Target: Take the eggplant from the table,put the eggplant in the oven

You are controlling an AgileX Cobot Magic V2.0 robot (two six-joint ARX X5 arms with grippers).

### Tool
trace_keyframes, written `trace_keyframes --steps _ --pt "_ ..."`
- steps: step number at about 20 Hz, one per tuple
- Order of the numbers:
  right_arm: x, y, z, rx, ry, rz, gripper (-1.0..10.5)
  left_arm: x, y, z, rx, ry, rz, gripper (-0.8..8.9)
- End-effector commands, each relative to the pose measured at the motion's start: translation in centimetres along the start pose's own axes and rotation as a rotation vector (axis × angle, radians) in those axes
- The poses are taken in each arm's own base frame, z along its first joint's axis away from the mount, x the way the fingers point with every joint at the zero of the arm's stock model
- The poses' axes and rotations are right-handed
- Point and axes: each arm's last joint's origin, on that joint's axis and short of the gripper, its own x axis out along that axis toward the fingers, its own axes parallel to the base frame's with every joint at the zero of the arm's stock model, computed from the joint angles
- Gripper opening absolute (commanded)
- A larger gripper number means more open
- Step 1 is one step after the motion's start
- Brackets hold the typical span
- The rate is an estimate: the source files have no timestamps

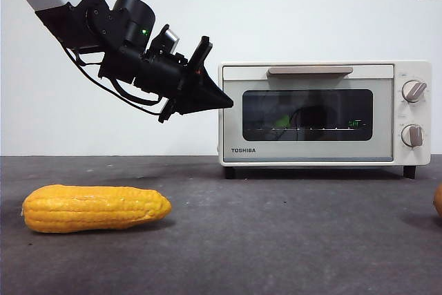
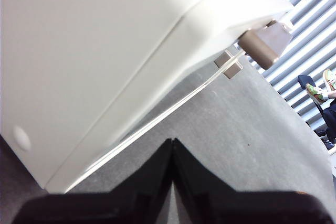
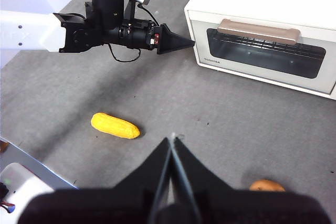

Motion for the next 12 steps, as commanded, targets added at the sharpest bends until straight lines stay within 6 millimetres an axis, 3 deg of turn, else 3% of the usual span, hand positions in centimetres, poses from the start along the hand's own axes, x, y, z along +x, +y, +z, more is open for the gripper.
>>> trace_keyframes --steps 1,6,12 --pt "-0.1 0.0 0.0 -0.013 -0.005 0.004 -0.1 -0.1 -0.3 0.3 0.005 -0.01 -0.011 -0.06" --pt "-0.1 0.0 0.0 -0.013 -0.005 0.004 -0.1 -1.1 -1.5 1.3 0.017 -0.021 -0.014 -0.06" --pt "-0.1 0.0 0.0 -0.013 -0.005 0.004 -0.1 -3.7 -4.8 3.7 0.08 -0.067 -0.021 -0.06"
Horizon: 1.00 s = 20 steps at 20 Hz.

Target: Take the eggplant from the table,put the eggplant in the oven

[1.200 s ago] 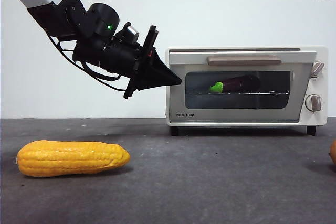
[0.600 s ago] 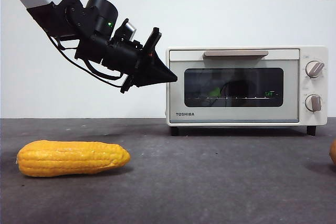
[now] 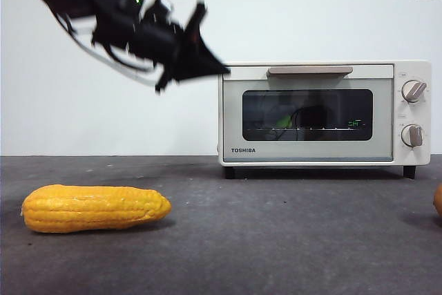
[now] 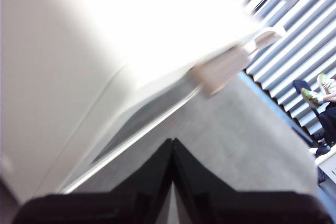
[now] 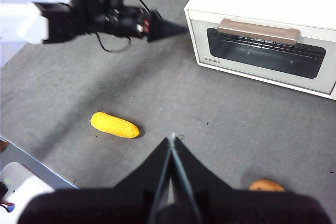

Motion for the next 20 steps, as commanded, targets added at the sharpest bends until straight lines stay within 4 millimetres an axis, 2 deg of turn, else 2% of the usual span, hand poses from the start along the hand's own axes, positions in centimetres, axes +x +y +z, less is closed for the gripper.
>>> trace_keyframes --steps 1,8,15,20 --pt "-0.1 0.0 0.0 -0.011 -0.006 0.004 -0.1 -1.6 -1.9 1.5 0.055 -0.031 0.006 -0.06" --pt "-0.1 0.0 0.0 -0.011 -0.007 0.004 -0.1 -6.5 -6.9 3.4 0.116 -0.006 0.113 -0.06" --pt "-0.1 0.0 0.0 -0.015 -0.006 0.004 -0.1 -11.4 -11.4 2.9 0.124 0.112 0.175 -0.06" --pt "-0.1 0.0 0.0 -0.014 -0.005 0.004 0.0 -14.8 -14.6 2.7 0.147 0.117 0.258 -0.06"
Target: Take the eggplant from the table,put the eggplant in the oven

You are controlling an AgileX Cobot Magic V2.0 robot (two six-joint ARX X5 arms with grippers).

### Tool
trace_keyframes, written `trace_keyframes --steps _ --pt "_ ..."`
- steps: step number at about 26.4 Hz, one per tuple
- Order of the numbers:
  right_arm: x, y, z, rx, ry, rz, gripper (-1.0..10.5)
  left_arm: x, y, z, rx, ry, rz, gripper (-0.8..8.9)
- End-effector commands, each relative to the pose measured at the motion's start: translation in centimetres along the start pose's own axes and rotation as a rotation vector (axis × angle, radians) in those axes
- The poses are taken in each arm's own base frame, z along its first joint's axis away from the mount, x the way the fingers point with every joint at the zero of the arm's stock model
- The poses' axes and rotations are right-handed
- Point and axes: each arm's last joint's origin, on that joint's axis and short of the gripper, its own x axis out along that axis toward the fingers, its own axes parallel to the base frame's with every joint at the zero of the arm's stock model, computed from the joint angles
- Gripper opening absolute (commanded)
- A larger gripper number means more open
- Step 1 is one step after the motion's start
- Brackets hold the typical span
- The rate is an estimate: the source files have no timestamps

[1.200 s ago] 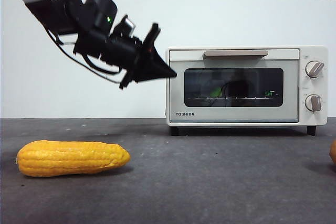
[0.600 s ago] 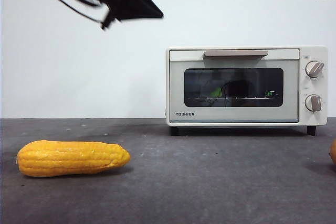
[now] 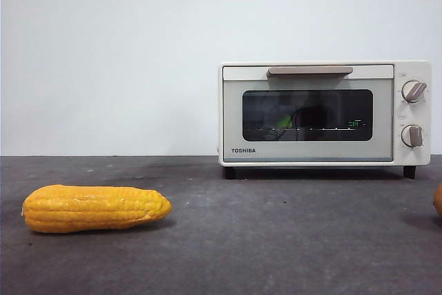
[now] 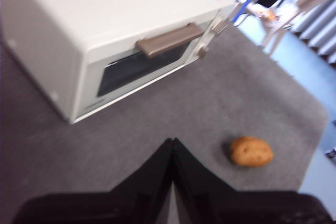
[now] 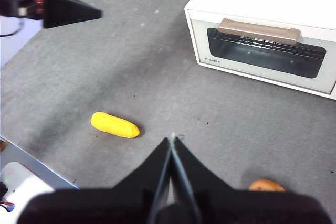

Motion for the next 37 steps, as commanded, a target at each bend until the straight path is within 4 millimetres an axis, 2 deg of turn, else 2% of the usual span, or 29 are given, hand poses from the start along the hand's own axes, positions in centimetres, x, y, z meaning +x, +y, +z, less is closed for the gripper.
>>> trace_keyframes --steps 1,7,13,37 --pt "-0.1 0.0 0.0 -0.013 -0.005 0.004 0.0 -2.3 -1.4 -0.1 0.046 -0.023 0.025 -0.06" --pt "-0.1 0.0 -0.1 -0.009 0.007 0.003 0.0 -7.1 -4.0 -0.6 0.083 -0.097 0.058 -0.06" --pt "0.0 0.0 -0.4 0.001 0.038 -0.01 0.0 -9.7 -5.3 -1.2 0.098 -0.133 0.093 -0.06" --pt "2.6 -0.9 0.1 0.054 0.173 -0.015 0.0 -10.0 -5.4 -1.4 0.097 -0.131 0.092 -0.04"
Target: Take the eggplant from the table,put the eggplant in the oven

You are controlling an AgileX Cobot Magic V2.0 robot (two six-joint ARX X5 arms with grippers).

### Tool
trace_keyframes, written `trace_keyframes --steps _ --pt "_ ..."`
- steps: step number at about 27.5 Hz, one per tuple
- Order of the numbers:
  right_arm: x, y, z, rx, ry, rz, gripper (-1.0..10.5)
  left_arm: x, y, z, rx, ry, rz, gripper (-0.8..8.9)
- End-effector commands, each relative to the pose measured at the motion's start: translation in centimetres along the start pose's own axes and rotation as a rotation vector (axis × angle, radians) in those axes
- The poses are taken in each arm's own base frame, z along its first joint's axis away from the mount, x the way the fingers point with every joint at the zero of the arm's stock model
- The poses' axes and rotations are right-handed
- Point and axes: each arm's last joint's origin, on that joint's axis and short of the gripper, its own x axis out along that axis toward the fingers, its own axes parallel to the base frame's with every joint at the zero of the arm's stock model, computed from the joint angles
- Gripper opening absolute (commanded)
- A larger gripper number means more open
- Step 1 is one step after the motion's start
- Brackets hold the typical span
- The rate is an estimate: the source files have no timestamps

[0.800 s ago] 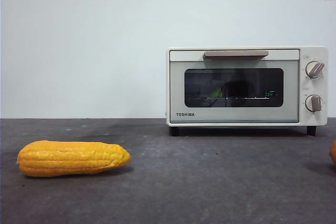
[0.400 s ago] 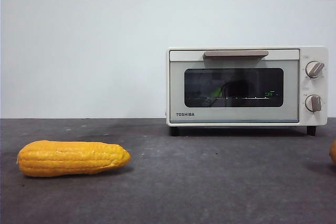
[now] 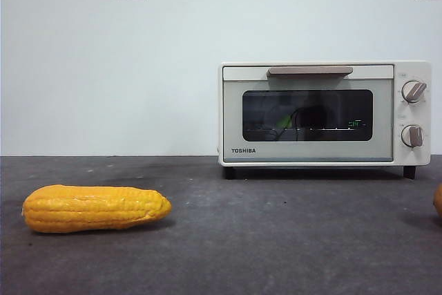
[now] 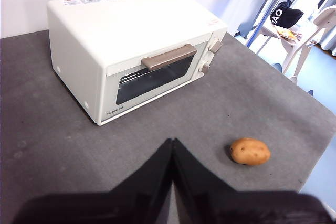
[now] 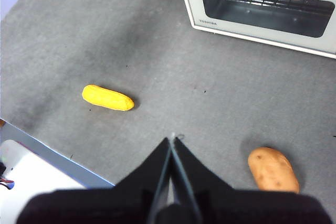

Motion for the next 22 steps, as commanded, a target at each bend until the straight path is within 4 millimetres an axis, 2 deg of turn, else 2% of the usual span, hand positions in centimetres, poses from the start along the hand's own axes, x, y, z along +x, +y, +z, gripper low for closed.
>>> trace_keyframes --steps 1,13,22 --pt "0.2 -0.1 0.0 0.006 0.023 -0.002 0.0 0.0 -0.1 0.1 0.019 -0.008 -0.002 -0.04" --pt "0.4 -0.1 0.1 0.006 0.03 -0.003 0.0 0.0 -0.1 0.1 0.019 -0.008 -0.009 -0.04" --pt "2.6 -0.9 1.2 0.028 0.099 -0.004 0.0 0.0 -0.1 0.1 0.009 -0.007 -0.01 -0.04"
